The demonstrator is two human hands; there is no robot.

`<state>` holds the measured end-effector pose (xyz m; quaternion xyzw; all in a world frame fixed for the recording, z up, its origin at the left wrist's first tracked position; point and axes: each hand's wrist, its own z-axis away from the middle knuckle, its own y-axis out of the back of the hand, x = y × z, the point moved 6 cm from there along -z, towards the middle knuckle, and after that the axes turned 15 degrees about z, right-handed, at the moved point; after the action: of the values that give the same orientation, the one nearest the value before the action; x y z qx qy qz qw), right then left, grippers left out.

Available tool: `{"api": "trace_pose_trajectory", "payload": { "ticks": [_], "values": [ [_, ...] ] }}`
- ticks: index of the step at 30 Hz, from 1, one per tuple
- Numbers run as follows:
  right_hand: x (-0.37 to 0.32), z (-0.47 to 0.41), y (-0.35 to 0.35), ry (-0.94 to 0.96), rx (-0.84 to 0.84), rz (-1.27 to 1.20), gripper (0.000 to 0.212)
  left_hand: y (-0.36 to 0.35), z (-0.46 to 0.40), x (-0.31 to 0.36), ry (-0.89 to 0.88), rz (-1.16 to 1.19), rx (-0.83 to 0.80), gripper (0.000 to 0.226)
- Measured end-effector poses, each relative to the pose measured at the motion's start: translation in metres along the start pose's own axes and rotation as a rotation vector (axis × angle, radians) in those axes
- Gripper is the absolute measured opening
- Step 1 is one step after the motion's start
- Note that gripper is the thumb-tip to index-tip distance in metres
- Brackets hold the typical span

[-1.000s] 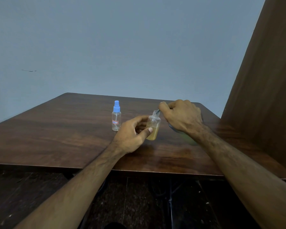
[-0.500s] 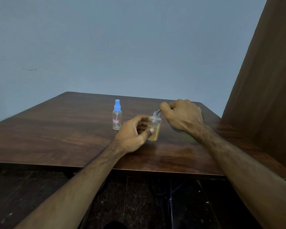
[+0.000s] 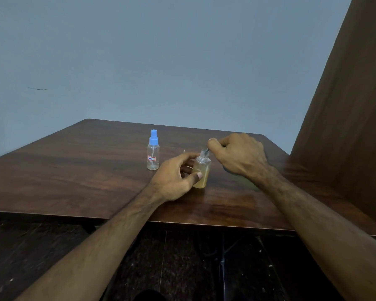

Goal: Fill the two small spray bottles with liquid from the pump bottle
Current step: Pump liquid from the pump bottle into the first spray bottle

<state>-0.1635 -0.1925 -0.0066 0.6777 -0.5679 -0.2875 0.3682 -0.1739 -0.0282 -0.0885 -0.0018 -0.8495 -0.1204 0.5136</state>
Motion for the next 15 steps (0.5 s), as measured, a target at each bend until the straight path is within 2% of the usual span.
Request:
{"api": "trace_pose_trajectory", "payload": {
  "ticks": [6, 15],
  "values": [
    [0.0022, -0.0003, -0.0004, -0.023, -0.003, 0.016, 0.071, -0.0002, -0.0003, 0.0009, 0.002, -0.049, 0.008, 0.046],
    [-0.0024, 0.0012, 0.0027, -0.015, -0.019, 0.008, 0.062, -0.0002, -0.0015, -0.0035, 0.021, -0.033, 0.022, 0.042]
  ]
}}
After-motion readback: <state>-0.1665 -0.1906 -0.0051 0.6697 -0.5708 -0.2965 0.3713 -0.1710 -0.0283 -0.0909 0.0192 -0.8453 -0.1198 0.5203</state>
